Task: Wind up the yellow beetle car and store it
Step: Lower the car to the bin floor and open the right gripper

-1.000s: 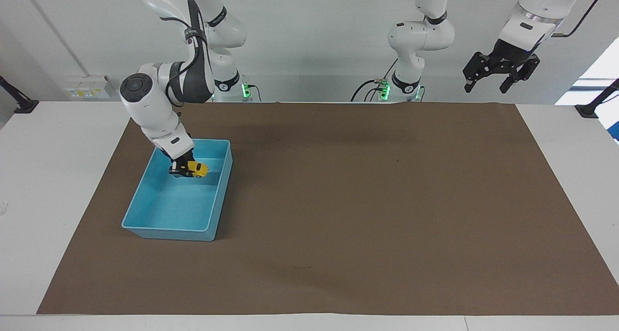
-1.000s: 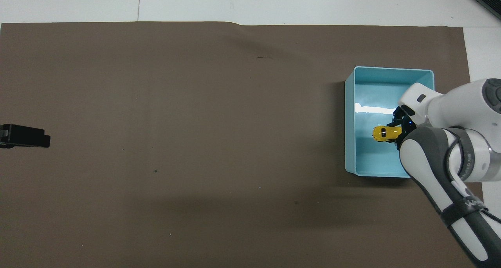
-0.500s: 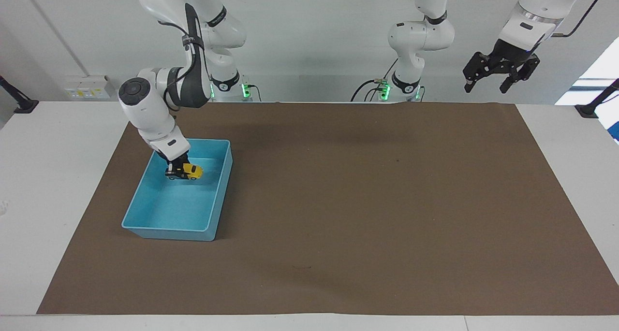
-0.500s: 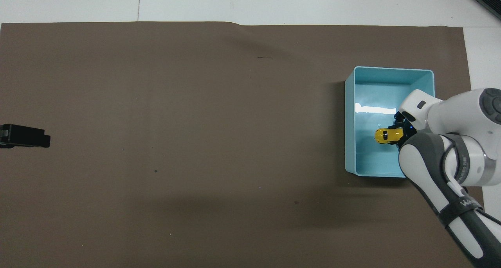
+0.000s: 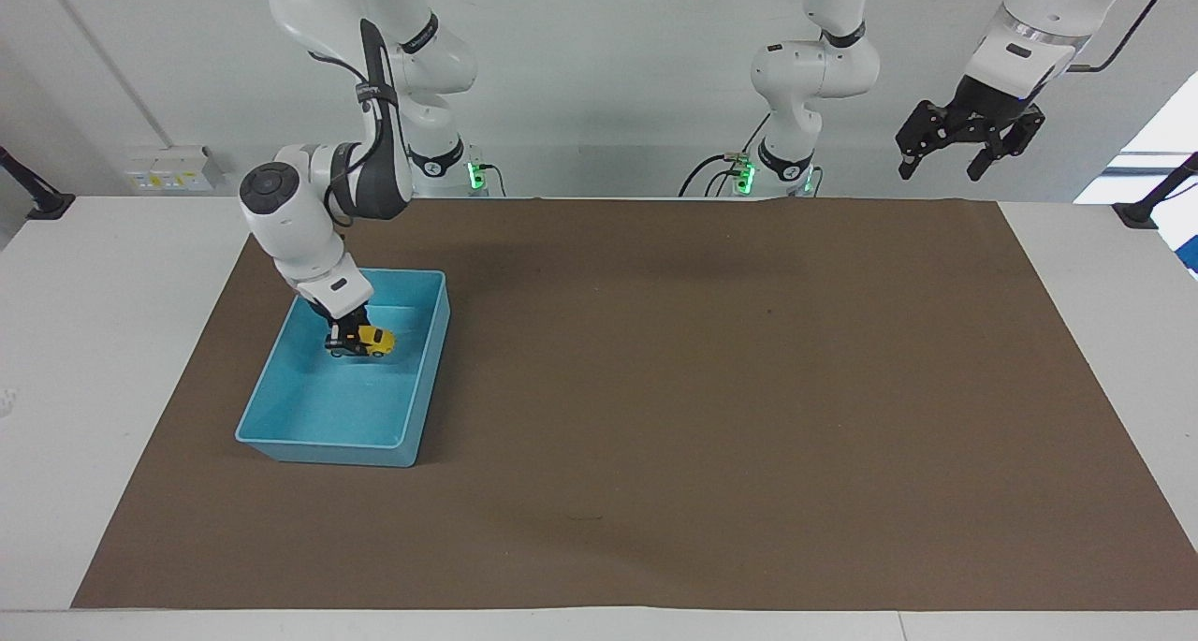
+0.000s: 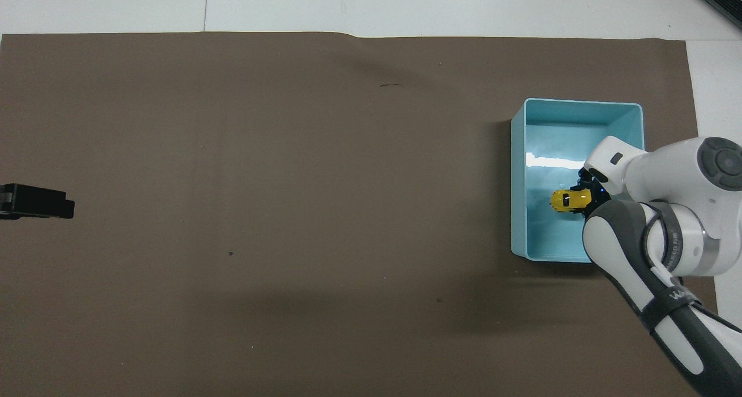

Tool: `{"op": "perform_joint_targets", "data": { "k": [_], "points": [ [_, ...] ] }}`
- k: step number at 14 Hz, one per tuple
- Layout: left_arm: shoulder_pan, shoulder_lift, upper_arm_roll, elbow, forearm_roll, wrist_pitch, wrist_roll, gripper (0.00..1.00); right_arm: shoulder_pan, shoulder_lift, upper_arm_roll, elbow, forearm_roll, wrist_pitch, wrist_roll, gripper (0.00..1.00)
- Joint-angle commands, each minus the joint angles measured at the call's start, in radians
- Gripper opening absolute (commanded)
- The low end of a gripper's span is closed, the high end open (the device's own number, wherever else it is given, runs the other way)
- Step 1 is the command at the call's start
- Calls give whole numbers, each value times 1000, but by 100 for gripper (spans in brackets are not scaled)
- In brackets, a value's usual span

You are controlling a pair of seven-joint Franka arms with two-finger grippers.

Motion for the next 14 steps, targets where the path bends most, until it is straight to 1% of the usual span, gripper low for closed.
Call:
{"op": "perform_joint_targets", "data": {
  "k": [1, 5, 6, 7, 8, 9, 10, 11, 14],
  "points": [
    [10, 1, -6, 12, 9, -13, 3, 100, -14, 8, 8, -33, -8, 56, -37, 9],
    [10, 1, -6, 12, 9, -13, 3, 100, -16, 19, 8, -33, -8, 57, -37, 14],
    [10, 1, -6, 12, 9, -13, 3, 100, -16, 19, 8, -33, -7, 57, -37, 17],
    [10, 1, -6, 12, 9, -13, 3, 100, -16, 21, 8, -33, -7, 57, -35, 27],
    [10, 1, -6, 12, 9, -13, 3, 100, -16, 21, 8, -33, -7, 57, -35, 56],
    [10, 1, -6, 12, 9, -13, 3, 100, -16, 21, 8, -31, -8, 60, -37, 80],
    [10, 1, -6, 14, 9, -13, 3, 100, -14, 22, 8, -30, -8, 64, -35, 91],
    [10, 1, -6, 12, 9, -13, 3, 100, -14, 24, 8, -27, -8, 64, -34, 100],
    [10, 1, -6, 12, 9, -13, 3, 100, -10, 31, 9, -13, -7, 51, -23, 100]
  ]
}}
